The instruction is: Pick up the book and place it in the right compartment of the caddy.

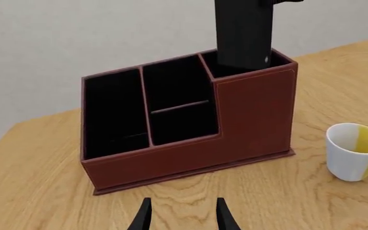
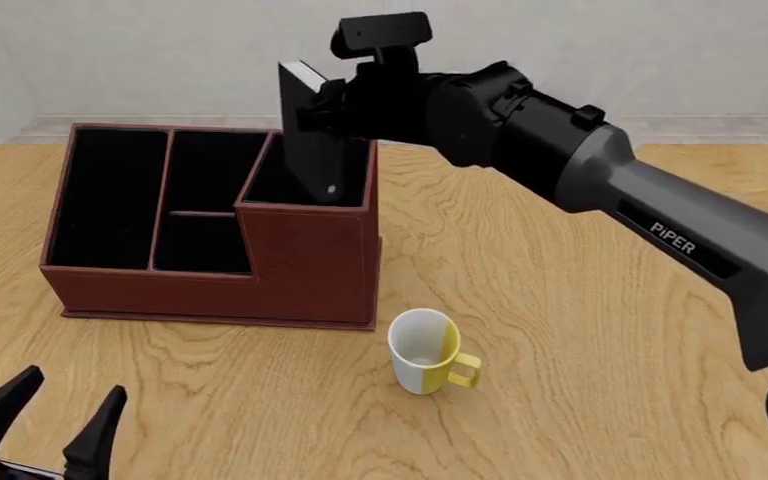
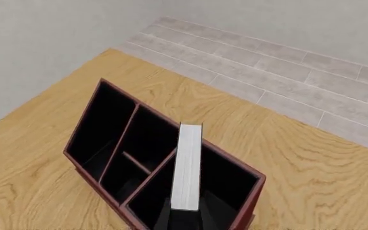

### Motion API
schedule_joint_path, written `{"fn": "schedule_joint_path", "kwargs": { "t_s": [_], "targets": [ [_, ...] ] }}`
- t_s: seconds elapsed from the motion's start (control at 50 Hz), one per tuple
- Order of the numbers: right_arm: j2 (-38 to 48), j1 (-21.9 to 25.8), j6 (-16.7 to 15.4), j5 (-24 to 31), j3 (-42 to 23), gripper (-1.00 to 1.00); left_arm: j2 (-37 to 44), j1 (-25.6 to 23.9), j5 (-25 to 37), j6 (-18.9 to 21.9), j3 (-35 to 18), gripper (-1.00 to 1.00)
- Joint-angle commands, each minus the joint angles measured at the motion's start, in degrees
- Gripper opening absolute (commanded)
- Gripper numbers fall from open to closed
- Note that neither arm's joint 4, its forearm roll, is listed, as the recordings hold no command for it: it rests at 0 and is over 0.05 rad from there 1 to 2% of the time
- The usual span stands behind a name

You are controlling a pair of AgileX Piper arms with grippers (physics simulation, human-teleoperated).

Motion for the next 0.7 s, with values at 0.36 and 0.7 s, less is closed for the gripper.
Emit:
{"fn": "schedule_joint_path", "kwargs": {
  "t_s": [0.36, 0.7],
  "targets": [
    [-0.2, 0.2, 2.2, -3.8, 2.8, -1.00, 5.5, 0.5, -5.3, 0.6, 0.0, 1.00],
    [1.6, -0.3, 2.6, -5.8, 3.9, -1.00, 8.9, 0.7, -8.3, 0.9, 0.0, 1.00]
  ]
}}
